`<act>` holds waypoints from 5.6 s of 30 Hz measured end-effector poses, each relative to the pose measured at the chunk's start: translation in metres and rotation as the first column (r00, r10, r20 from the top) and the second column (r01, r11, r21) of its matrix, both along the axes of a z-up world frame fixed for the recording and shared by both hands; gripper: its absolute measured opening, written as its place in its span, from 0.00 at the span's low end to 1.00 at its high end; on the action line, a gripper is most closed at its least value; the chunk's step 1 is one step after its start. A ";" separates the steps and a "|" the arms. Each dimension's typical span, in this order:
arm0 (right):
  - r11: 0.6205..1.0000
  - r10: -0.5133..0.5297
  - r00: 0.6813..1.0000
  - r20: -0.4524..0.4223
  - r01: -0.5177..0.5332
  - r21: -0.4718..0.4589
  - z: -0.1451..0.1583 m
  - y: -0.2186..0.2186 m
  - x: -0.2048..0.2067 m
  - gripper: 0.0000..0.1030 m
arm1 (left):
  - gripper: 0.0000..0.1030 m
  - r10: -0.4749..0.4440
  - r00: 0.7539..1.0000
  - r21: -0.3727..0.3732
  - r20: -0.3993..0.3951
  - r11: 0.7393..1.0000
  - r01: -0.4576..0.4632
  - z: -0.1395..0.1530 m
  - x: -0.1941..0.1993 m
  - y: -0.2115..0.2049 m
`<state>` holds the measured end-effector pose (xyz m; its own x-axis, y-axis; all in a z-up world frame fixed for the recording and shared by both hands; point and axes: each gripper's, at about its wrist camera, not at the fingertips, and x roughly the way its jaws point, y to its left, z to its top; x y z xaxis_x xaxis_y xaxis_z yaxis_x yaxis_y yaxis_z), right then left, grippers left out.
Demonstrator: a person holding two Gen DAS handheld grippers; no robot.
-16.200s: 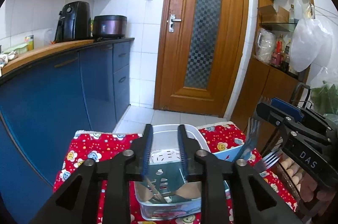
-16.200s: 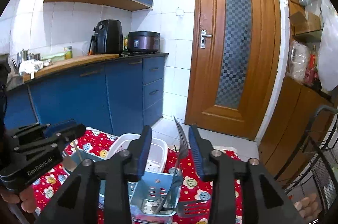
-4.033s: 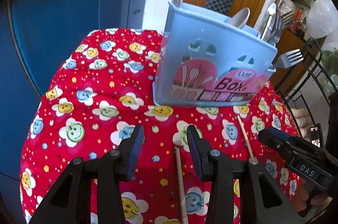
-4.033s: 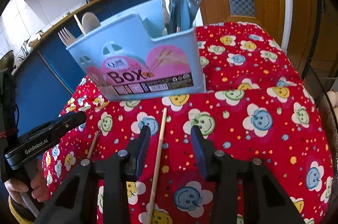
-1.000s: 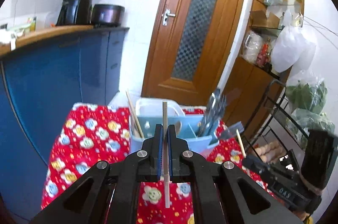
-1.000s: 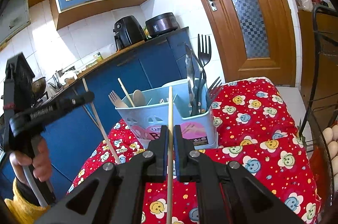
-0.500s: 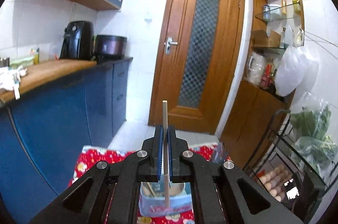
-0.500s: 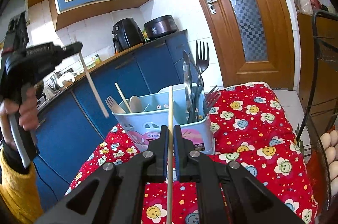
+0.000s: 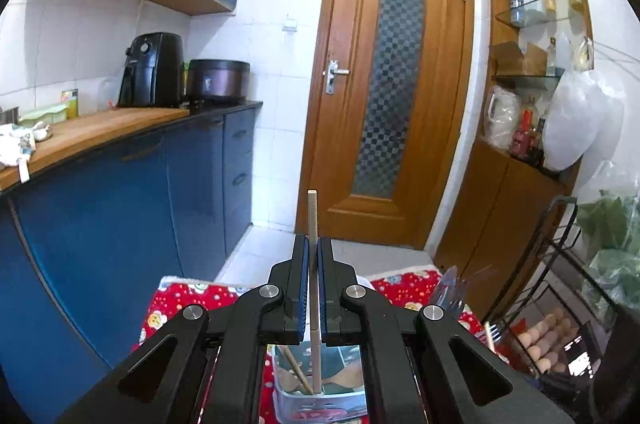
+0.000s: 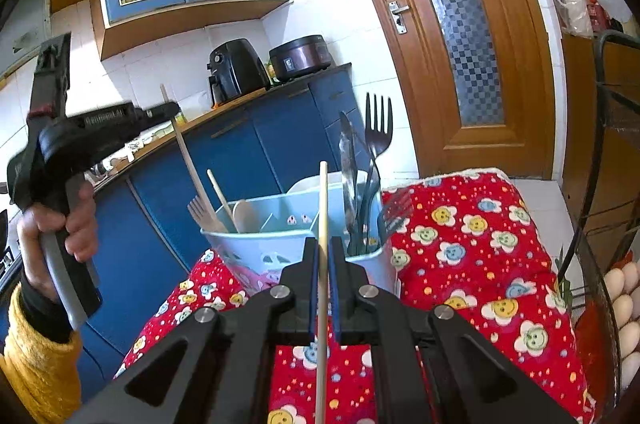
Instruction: Organize utensils
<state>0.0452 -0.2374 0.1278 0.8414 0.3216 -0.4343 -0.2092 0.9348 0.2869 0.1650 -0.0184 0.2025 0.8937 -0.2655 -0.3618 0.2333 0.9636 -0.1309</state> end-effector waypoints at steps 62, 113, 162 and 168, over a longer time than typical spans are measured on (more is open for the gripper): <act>0.994 -0.035 0.989 0.147 0.049 -0.095 0.054 0.035 0.014 0.37 | 0.45 -0.055 0.994 -0.011 -0.093 0.998 0.054 -0.039 -0.029 0.005; 0.969 -0.190 0.980 -0.064 0.177 -0.171 -0.092 0.025 -0.087 0.70 | 0.58 0.134 0.978 0.114 -0.159 0.987 -0.116 -0.173 -0.129 0.008; 0.970 -0.187 0.980 -0.068 0.173 -0.173 -0.092 0.027 -0.087 0.70 | 0.58 0.137 0.981 0.121 -0.139 0.985 -0.121 -0.170 -0.132 0.008; 0.970 -0.187 0.980 -0.068 0.173 -0.173 -0.092 0.027 -0.087 0.70 | 0.58 0.138 0.981 0.122 -0.137 0.985 -0.122 -0.168 -0.132 0.007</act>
